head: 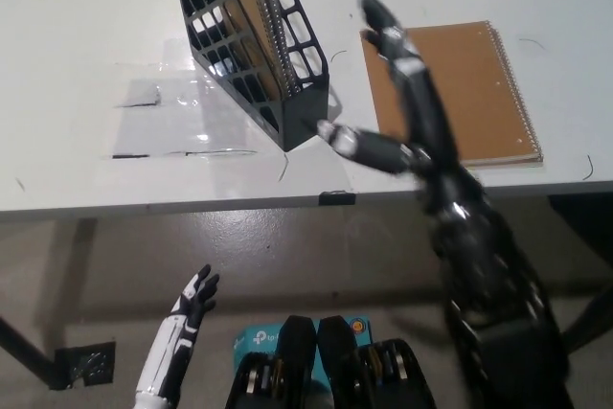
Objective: Use the right hand to pick up a book from the book holder on the left side and put it on another book on the right side
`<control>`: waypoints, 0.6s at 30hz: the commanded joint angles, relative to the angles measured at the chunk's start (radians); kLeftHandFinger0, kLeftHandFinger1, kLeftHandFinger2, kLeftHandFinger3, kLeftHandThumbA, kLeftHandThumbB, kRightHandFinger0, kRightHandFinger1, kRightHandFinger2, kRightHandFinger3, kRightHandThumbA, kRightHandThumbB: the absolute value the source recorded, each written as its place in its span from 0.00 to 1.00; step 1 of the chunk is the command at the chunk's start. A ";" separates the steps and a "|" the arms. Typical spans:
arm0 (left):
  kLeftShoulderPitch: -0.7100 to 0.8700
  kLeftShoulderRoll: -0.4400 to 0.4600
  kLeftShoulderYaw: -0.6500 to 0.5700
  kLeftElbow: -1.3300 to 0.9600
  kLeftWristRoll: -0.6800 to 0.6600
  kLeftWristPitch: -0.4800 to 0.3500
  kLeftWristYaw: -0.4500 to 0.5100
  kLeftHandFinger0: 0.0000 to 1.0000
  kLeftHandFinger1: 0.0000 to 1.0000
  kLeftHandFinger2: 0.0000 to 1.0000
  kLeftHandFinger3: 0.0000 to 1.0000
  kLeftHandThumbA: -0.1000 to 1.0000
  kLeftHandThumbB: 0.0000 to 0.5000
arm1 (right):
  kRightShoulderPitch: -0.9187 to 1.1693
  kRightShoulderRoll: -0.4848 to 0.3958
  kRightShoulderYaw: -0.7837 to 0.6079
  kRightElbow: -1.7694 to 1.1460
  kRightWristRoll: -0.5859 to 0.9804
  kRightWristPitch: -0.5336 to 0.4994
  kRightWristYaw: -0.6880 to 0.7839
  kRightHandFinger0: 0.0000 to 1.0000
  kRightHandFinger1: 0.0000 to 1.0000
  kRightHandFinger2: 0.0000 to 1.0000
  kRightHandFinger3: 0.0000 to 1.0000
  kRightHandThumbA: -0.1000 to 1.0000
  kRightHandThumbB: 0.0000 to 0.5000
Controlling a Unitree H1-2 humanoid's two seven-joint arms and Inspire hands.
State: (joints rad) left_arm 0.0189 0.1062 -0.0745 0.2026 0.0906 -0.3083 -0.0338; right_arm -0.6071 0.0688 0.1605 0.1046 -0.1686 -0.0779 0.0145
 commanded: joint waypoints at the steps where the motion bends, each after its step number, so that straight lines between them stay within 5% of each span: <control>1: -0.002 0.014 0.010 -0.005 -0.016 -0.049 -0.009 1.00 1.00 1.00 1.00 1.00 0.35 | -0.137 0.030 -0.012 0.087 0.015 0.040 0.003 1.00 1.00 1.00 1.00 0.87 0.49; 8: -0.008 0.020 0.005 -0.007 0.000 -0.065 -0.012 1.00 1.00 1.00 1.00 1.00 0.32 | -0.328 0.035 -0.031 0.325 0.003 0.025 -0.033 1.00 1.00 1.00 1.00 0.90 0.45; 18: -0.011 0.021 0.002 -0.017 0.005 -0.065 -0.011 1.00 1.00 1.00 1.00 1.00 0.39 | -0.450 0.049 -0.052 0.525 0.002 -0.009 -0.064 0.96 1.00 1.00 1.00 0.88 0.42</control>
State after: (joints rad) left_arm 0.0171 0.1148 -0.0701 0.2065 0.0912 -0.3310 -0.0341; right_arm -0.9728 0.1021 0.1237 0.6013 -0.1741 -0.0489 -0.0158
